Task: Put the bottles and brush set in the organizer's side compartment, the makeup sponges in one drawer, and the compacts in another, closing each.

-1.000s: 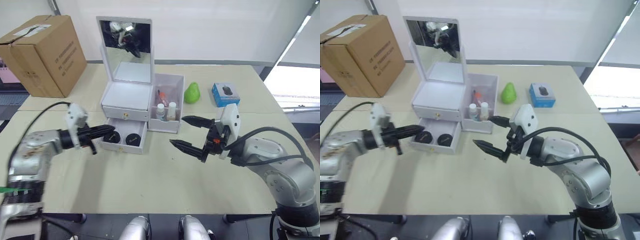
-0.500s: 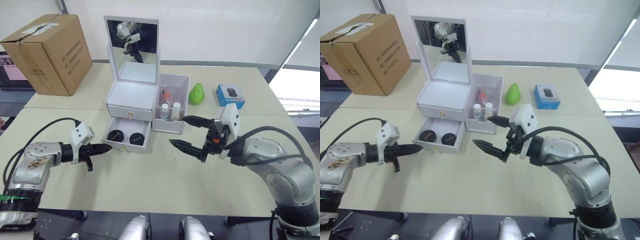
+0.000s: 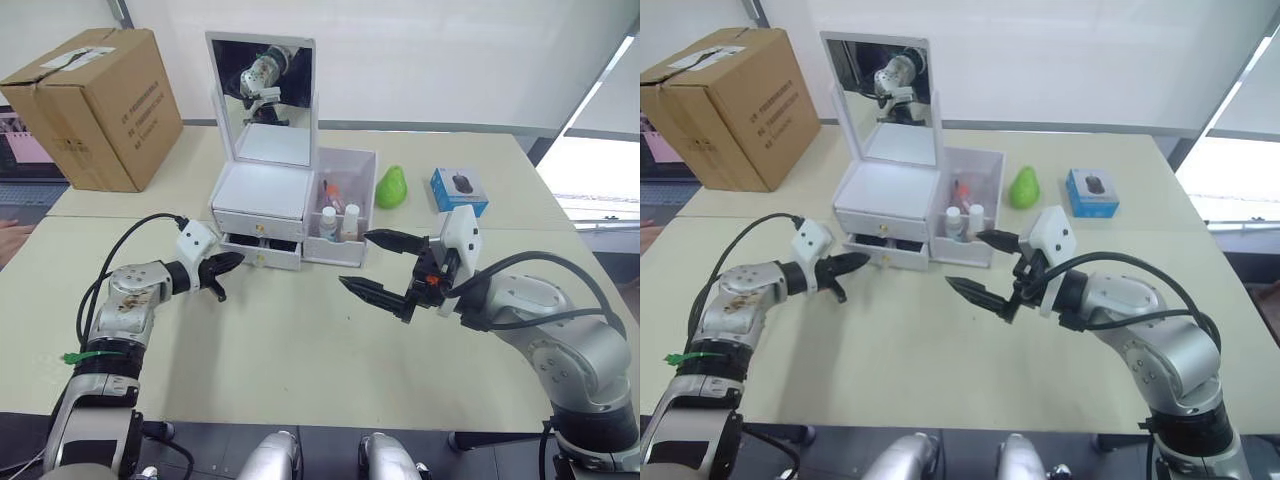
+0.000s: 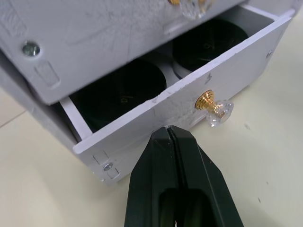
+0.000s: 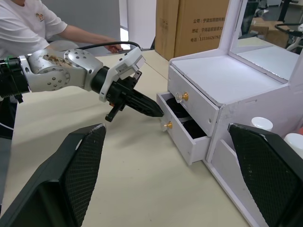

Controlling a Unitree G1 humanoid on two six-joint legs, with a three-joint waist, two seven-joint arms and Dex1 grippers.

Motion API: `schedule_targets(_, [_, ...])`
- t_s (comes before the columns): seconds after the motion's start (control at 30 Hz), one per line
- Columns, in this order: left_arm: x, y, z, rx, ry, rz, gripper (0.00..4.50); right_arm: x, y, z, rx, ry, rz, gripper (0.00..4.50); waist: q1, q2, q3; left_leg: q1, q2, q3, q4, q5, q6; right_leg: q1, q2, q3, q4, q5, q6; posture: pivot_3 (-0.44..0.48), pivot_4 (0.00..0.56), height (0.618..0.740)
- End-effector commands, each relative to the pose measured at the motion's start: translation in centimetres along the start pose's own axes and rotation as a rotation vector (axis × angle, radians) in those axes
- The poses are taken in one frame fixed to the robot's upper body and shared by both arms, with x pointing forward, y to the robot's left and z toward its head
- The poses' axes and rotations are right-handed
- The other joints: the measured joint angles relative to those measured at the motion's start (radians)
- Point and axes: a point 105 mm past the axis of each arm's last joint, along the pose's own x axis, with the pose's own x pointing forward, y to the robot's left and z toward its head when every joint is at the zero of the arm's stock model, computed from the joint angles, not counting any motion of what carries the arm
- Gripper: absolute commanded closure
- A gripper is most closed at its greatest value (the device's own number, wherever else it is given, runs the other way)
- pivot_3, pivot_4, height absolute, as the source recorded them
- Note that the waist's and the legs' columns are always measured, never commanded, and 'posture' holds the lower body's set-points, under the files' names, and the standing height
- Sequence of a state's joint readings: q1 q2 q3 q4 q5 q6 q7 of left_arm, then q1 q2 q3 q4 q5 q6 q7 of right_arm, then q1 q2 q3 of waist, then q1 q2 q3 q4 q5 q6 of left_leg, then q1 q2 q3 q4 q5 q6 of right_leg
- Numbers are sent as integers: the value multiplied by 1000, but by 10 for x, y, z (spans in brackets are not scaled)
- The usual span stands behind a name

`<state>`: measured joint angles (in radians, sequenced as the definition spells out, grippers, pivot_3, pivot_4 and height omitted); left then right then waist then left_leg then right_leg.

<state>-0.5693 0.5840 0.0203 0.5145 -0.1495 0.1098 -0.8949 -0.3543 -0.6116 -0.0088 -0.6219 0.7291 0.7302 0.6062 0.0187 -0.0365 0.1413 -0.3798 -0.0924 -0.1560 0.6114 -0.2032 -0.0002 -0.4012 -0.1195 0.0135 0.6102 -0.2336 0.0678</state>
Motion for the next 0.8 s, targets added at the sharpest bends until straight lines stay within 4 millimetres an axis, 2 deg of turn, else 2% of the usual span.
schedule_targets(0.03, [5, 7, 13, 30, -42, 36, 4487, -1, 4, 11, -40, -28, 7, 0, -1, 0, 0, 0, 0, 0, 0, 0, 0, 0, 0, 0, 0, 0, 0, 0, 150, 737])
schedule_targets(0.33, [12, 18, 12, 26, -47, 95, 4487, -2, 4, 11, -40, -28, 6, 0, -5, 0, 0, 0, 1, 0, 1, 0, 0, 1, 2, 0, 0, 1, 0, 0, 150, 737])
schedule_targets(0.8, [18, 14, 16, 25, -63, 69, 4487, -3, 4, 10, -40, -26, -5, 0, -5, 0, 0, 0, 1, -1, 3, 0, 0, 3, 3, 0, 0, 1, 0, 0, 150, 737])
